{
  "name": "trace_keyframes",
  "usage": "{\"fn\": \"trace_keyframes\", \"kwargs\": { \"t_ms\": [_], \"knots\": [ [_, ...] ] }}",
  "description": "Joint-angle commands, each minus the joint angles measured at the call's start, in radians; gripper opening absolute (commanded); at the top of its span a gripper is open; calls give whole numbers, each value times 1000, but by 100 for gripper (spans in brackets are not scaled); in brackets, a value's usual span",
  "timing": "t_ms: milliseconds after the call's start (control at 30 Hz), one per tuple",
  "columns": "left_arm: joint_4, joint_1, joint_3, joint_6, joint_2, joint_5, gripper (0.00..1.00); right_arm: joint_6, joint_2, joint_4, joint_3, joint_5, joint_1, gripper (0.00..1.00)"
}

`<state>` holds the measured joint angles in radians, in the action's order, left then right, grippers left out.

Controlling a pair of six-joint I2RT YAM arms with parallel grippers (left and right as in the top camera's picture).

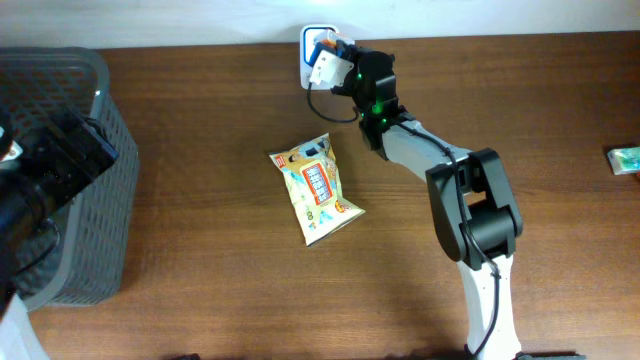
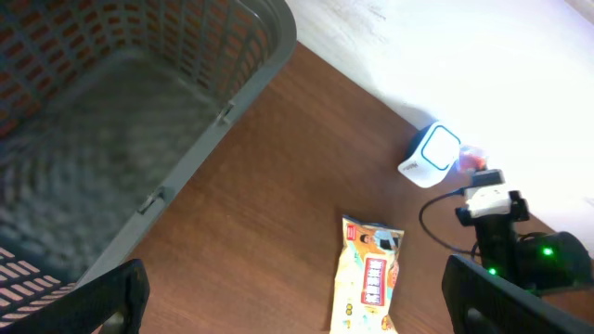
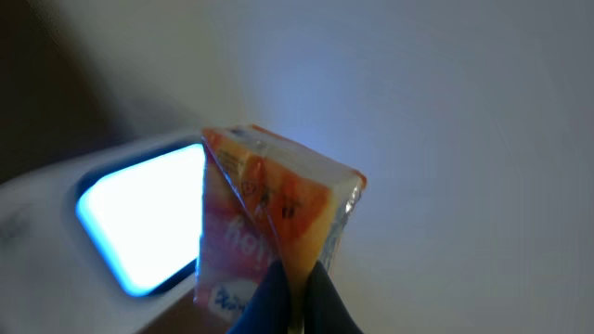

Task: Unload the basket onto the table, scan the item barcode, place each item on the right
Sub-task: 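Hold the orange tissue pack up to the white scanner, then carry the orange pack to the right table edge and release it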

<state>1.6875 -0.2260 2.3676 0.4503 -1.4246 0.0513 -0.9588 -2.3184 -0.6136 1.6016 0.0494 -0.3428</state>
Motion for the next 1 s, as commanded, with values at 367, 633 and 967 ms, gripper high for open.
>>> {"fn": "trace_keyframes", "kwargs": {
  "t_ms": [367, 633, 967],
  "knots": [
    [0, -4, 5, 8, 6, -4, 99, 872, 166, 321, 73, 460, 205, 4],
    [0, -4, 5, 8, 6, -4, 99, 1292, 233, 817, 73, 459, 502, 4],
    [0, -4, 5, 8, 6, -4, 99, 1439, 230, 1093, 72, 457, 835, 4]
  ]
}}
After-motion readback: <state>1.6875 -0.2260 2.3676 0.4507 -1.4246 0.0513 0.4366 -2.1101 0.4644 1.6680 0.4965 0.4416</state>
